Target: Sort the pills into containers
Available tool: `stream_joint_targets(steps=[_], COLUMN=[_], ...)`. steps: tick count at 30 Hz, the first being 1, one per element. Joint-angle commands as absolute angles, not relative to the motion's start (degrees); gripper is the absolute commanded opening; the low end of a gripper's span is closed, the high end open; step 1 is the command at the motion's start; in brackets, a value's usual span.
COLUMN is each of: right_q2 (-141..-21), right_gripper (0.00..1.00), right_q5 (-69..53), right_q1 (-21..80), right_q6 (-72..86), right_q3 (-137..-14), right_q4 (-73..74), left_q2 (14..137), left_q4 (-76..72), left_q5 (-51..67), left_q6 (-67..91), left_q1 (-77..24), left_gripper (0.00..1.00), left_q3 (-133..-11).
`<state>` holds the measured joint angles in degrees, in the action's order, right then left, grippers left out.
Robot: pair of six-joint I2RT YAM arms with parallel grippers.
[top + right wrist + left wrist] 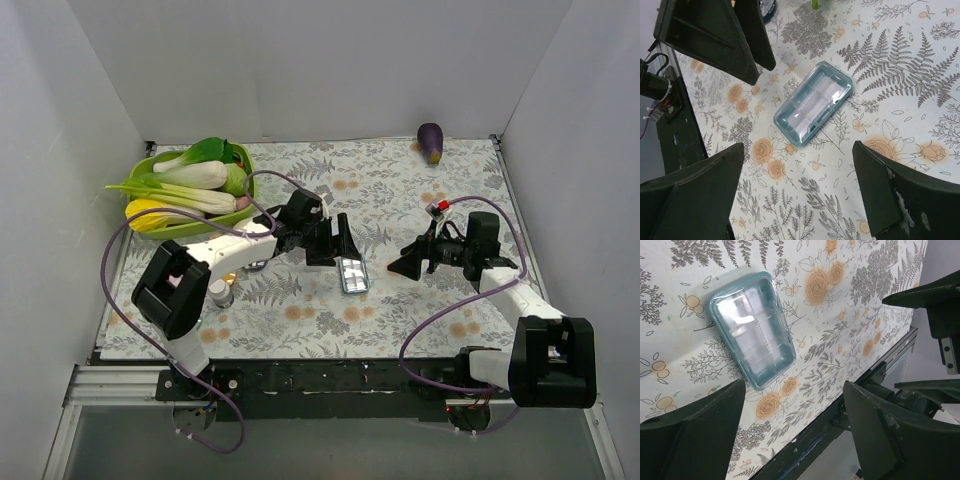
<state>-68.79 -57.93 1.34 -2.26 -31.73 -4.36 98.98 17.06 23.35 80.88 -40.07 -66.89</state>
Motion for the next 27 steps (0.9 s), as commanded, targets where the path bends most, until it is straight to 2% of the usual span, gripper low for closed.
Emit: stream_joint_targets(steps=[1,5,7,10,12,15,22,27], right_q2=[-70.2,-69.3,-69.7,-72.2,-74.9,-77.9,-82.8,-85.2], right_gripper=[0.96,0.96,0.96,0.97,0.98,0.98,0.98,0.98], right_q5=[-54.5,-48.2,-39.0,-23.5,-13.4,-5.8,1.3,3.9], right_q1=[3.7,8.5,14.5,22.4,24.8,29.0,36.6,38.9], right_q6=[-3.9,-4.8,-5.1,-3.4,-0.5,5.2,12.8,14.4], right_q3=[-33.3,-32.7,-35.2,-42.4,-46.5,-50.7,-54.4,-56.2], right_q4=[-4.0,-4.0,-0.9,6.5,10.4,14.7,16.7,16.3], left_q2=[96.4,92.6,88.2,80.6,74.7,69.3,56.3,52.0], left_q4=[13.6,9.8,8.6,8.3,9.1,10.0,14.4,15.0], left_q5=[20.9,18.0,15.3,10.2,7.9,5.0,1.8,1.8], left_q6=[84.5,86.0,86.2,85.0,83.9,83.1,82.4,83.3], left_q1=[-39.5,-38.2,-37.4,-36.0,-35.5,-34.7,-33.9,-33.8], left_gripper=[0.79,0.81,0.91,0.96,0.98,0.98,0.98,0.98], left_q3=[-64.1,-59.7,-57.4,-53.9,-51.0,-47.6,-43.4,-40.7])
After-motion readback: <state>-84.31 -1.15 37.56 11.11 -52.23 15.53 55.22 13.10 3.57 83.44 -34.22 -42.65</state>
